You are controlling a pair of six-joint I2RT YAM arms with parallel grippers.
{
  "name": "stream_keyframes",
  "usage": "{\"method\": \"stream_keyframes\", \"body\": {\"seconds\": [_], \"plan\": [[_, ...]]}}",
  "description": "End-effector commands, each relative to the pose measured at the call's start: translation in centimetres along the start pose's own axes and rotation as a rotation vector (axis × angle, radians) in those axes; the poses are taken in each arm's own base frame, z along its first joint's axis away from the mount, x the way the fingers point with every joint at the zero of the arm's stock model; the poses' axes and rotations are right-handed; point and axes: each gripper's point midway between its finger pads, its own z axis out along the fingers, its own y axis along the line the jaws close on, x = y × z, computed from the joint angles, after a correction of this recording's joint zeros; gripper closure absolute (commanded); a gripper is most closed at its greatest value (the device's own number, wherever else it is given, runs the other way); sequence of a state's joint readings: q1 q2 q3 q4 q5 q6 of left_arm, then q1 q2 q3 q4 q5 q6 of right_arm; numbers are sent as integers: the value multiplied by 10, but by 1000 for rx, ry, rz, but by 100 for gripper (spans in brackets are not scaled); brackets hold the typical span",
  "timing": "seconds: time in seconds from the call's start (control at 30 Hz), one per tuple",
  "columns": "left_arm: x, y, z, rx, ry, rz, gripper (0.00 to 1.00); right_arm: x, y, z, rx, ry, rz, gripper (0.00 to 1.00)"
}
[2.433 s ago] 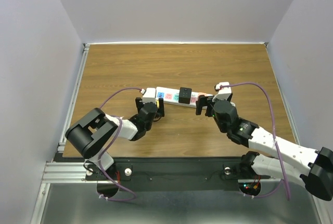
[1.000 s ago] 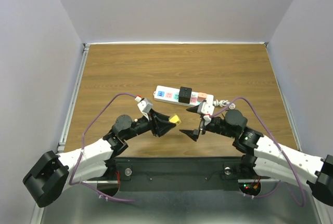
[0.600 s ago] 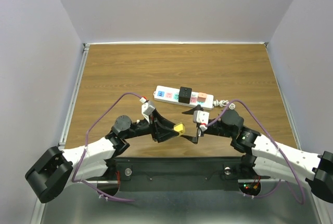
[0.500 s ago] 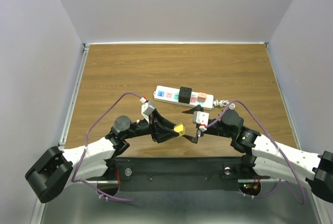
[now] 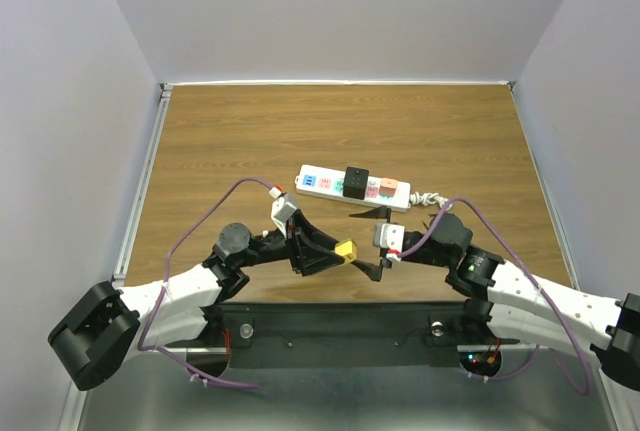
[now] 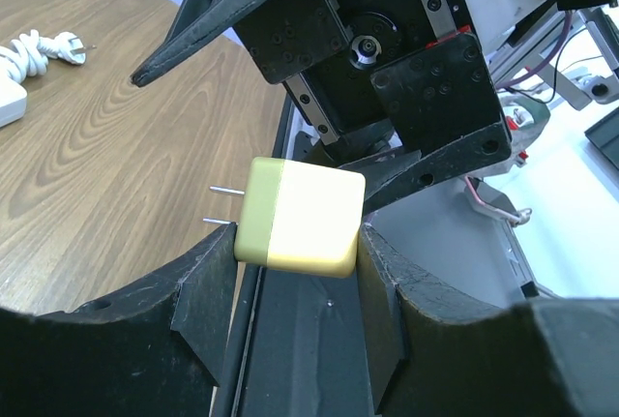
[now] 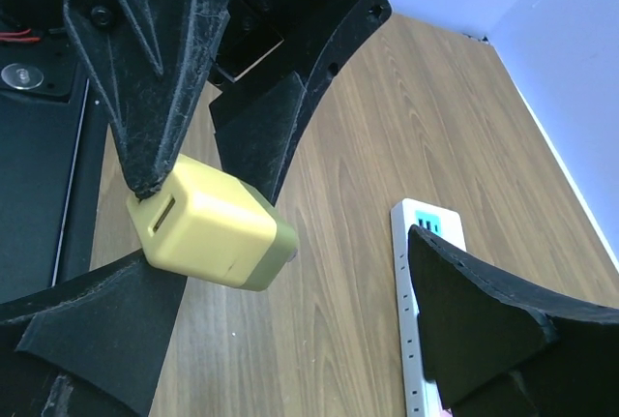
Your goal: Insert the plug
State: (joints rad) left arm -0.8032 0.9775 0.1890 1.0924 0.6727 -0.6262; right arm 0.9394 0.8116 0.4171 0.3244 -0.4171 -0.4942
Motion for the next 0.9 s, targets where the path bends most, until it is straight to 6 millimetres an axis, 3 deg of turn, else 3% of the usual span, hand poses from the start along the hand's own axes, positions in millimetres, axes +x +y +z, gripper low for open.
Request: {"method": "stream_keyframes", "body": {"seconds": [0.0,0.23,0.4,0.77,0.87], "plan": [[-12,-12,1,46,-41,41,100,-39,-10,0,22,-120,-82,4],[-11,-7,4,27,-35,32,100,-62,6,-10,-61,-196,-128,6],[-16,-9,5,32,-42,39,100,-58,13,-8,-105,-180,-127,10],[-18,-12,10,56,-27,28,100,-48,23,-2,-170,-147,-129,41],[-19,-14,12,67,-26,28,100,-42,26,1,-187,-126,-121,43]]}}
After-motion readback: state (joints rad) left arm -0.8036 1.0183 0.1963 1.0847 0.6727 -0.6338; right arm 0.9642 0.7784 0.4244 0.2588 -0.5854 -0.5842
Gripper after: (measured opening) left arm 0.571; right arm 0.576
